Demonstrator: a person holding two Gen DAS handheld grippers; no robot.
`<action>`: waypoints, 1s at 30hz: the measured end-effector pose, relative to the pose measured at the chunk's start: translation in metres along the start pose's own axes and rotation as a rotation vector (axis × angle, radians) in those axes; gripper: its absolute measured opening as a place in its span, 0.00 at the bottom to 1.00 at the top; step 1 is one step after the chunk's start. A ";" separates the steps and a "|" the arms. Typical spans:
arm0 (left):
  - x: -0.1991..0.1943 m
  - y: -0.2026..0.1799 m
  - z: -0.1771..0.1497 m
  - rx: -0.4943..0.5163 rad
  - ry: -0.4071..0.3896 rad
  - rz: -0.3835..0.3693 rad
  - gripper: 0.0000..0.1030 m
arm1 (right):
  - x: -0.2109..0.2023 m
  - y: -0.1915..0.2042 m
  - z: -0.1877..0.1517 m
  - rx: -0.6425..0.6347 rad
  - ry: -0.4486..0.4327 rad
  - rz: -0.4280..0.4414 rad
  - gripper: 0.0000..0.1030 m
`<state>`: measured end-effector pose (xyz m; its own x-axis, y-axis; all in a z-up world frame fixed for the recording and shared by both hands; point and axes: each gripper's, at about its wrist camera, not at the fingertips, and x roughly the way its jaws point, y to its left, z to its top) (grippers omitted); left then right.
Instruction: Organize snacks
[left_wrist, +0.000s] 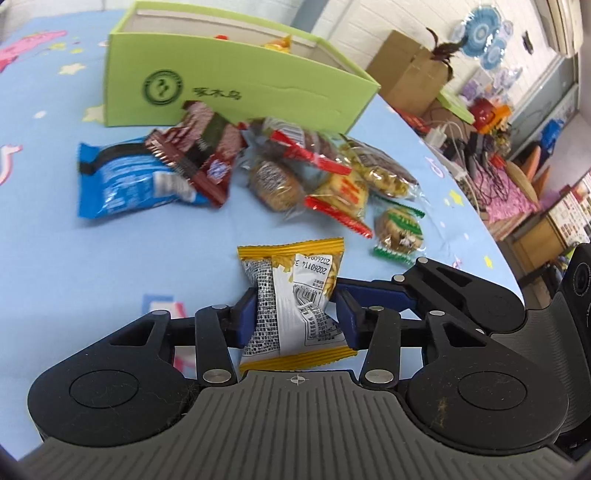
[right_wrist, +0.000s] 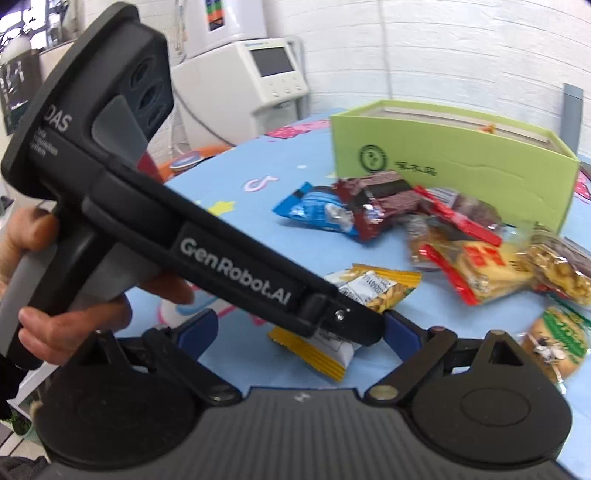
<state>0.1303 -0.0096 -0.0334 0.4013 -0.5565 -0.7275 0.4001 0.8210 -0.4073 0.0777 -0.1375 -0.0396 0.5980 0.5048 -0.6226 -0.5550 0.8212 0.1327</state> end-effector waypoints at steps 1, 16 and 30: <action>-0.003 0.001 -0.002 -0.006 -0.010 0.011 0.30 | -0.001 0.003 0.000 0.000 0.001 0.001 0.90; -0.001 -0.017 -0.011 0.070 -0.116 0.191 0.71 | -0.042 -0.092 -0.012 0.335 -0.048 -0.471 0.90; 0.011 -0.022 -0.015 0.125 -0.100 0.229 0.61 | -0.022 -0.099 -0.018 0.237 0.023 -0.486 0.99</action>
<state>0.1133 -0.0319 -0.0408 0.5695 -0.3732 -0.7324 0.3861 0.9080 -0.1625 0.1091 -0.2345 -0.0533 0.7390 0.0485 -0.6720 -0.0707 0.9975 -0.0057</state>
